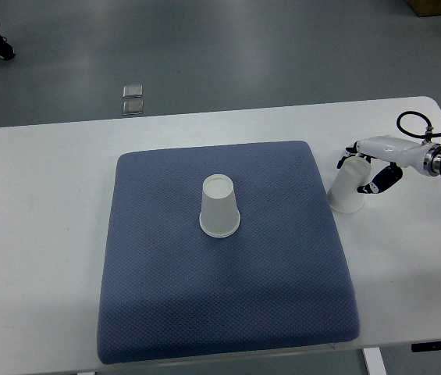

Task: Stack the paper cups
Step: 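Lift the cup with the right hand and carry it toward the centre cup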

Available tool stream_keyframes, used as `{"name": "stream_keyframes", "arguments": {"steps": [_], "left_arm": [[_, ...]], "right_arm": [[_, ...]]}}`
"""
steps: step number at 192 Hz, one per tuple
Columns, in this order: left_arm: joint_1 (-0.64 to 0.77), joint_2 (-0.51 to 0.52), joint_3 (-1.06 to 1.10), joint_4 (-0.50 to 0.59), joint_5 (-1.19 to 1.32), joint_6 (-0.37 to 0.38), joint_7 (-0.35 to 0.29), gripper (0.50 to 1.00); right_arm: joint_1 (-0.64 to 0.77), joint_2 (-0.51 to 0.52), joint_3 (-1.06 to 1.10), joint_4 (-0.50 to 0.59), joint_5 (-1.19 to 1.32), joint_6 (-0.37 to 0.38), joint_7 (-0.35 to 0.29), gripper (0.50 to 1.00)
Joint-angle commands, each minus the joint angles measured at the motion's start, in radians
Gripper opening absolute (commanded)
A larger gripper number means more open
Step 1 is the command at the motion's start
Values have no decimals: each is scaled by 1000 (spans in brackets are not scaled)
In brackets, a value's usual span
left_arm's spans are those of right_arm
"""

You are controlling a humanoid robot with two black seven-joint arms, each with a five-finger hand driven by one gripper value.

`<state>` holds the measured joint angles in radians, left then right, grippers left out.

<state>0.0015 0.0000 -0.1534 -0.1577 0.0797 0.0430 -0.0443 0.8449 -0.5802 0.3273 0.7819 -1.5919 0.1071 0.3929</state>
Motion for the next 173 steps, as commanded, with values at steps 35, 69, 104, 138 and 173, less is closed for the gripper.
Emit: {"name": "stream_keyframes", "arguments": {"steps": [35,69,104,138,173], "left_arm": [[0,0,0,0,0,0,0,1000],[0,0,0,0,0,0,1,1000],[0,0,0,0,0,0,0,1000],[0,0,0,1,0,0,0,1000],[0,0,0,0,0,0,1,1000]], "right_arm": [[103,-29,3,17,16,3,3,500],[195,-36,6,85,24,22,3,500],[272,-46,7,204,27,62,0,500],[335,-33,7,295,29,111,-6,500],[413,31,7,329,30,178,-8,500]]}}
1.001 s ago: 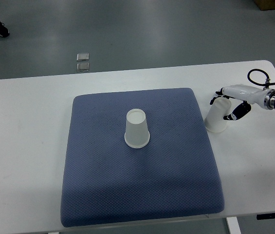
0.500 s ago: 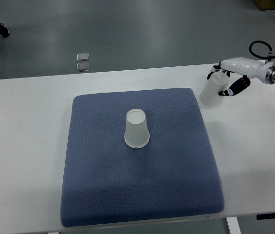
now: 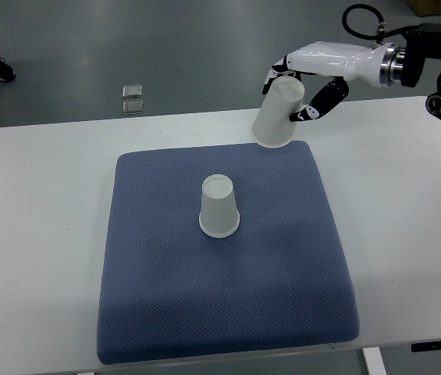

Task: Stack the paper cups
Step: 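Lift the cup with the right hand and carry it toward the centre cup, then lower the held cup onto the upside-down cup on the cushion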

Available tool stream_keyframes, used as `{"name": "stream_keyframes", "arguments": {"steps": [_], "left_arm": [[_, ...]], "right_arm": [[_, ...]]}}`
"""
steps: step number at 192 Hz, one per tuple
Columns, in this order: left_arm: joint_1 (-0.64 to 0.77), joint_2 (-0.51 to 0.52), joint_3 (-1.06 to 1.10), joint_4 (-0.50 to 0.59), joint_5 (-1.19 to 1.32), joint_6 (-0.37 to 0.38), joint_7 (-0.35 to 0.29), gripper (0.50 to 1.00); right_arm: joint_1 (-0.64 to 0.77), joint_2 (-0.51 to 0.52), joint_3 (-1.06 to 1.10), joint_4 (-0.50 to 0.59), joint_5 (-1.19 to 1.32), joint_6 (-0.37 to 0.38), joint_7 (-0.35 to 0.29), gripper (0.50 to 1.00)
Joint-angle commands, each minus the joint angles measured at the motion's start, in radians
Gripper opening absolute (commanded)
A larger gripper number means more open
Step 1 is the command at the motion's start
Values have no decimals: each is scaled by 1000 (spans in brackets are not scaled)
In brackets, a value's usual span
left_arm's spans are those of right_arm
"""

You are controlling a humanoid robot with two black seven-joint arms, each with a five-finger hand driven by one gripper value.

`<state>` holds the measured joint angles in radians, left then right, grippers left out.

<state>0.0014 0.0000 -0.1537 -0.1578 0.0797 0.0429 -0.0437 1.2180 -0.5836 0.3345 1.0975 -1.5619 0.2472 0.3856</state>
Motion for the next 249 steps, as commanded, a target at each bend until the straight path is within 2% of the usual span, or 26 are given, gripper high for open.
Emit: {"name": "stream_keyframes", "arguments": {"steps": [1,56,100,249], "left_arm": [[0,0,0,0,0,0,1,1000],[0,0,0,0,0,0,1,1000],[0,0,0,0,0,0,-1,1000],[0,0,0,0,0,0,-1,1000]], "right_arm": [[40,34,0,13,0,38,-1,500],[64,125,-3,50,2,116,-8,500],[66,148,-6,87,2,167,-10,500],[63,176,-60,87,-30,138,-39,500]]}}
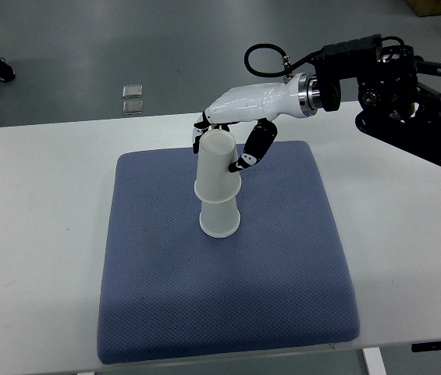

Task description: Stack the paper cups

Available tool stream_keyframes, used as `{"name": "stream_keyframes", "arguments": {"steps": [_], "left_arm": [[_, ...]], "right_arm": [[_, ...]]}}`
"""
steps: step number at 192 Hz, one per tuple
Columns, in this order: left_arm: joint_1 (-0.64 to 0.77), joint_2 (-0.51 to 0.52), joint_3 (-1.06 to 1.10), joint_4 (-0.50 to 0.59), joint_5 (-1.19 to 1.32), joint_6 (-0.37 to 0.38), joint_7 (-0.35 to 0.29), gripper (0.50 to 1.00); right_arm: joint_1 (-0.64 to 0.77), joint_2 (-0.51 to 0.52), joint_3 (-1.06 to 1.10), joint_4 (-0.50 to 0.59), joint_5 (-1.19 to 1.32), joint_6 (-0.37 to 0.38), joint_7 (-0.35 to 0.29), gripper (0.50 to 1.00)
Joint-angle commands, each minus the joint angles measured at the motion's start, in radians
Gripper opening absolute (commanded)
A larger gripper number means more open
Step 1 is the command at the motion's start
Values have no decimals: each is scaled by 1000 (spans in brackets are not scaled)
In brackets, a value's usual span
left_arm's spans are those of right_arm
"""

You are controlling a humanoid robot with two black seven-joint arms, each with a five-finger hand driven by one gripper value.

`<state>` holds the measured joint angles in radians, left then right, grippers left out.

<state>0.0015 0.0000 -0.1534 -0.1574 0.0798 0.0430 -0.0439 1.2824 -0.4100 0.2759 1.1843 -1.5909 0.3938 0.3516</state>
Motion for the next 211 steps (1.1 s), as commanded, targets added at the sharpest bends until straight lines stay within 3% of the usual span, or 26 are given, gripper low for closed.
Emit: {"name": "stream_keyframes", "arguments": {"steps": [1,106,117,156,180,211], "left_arm": [[0,0,0,-1,0,0,-1,1000],[0,0,0,-1,0,0,-1,1000],[0,0,0,-1,0,0,-1,1000],[0,0,0,-1,0,0,1,1000],[0,0,0,1,0,0,-1,1000],[0,0,0,-1,0,0,1,1000]], "right_arm": [[-2,2,-1,0,-1,-9,-5,500],[-20,2,-21,-2,0,-13,-11,500],[-23,2,-21,-8,0,-13,-11,568],[-34,-1,-21,-8,0,-13,-11,690],[-35,-4,-18,-11,0,-15,-16,754],[-45,-15,-7,-14,2,-15,-17,780]]}}
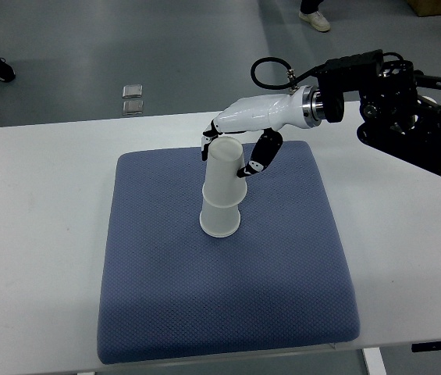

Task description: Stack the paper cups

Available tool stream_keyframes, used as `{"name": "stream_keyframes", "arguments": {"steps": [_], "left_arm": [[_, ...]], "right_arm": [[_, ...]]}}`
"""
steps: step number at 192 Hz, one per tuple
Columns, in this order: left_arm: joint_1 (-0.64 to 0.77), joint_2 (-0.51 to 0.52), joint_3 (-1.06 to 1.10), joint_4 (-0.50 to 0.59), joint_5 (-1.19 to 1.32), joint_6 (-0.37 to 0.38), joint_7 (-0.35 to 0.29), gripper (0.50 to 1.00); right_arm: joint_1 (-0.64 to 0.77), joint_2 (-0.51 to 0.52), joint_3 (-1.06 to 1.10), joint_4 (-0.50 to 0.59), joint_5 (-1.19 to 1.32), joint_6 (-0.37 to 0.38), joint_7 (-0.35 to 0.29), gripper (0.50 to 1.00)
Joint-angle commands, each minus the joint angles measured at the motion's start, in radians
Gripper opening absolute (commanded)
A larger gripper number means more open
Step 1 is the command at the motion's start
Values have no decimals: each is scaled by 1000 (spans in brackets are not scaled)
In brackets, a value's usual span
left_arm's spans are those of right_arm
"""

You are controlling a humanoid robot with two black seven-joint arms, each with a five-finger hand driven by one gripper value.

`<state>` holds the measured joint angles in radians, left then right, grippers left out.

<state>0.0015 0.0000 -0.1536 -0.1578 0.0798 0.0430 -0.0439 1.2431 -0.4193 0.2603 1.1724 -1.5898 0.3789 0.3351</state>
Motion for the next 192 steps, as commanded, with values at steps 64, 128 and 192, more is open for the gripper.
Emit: {"name": "stream_keyframes", "arguments": {"steps": [64,128,192], "left_arm": [[0,0,0,0,0,0,-1,1000],[0,0,0,0,0,0,1,1000],[0,0,0,0,0,0,-1,1000]], "right_arm": [[-13,-7,11,-5,11,-12,-1,785],[-24,-9,11,7,27,0,-2,799],[-34,-6,10,10,28,2,-1,897]]}}
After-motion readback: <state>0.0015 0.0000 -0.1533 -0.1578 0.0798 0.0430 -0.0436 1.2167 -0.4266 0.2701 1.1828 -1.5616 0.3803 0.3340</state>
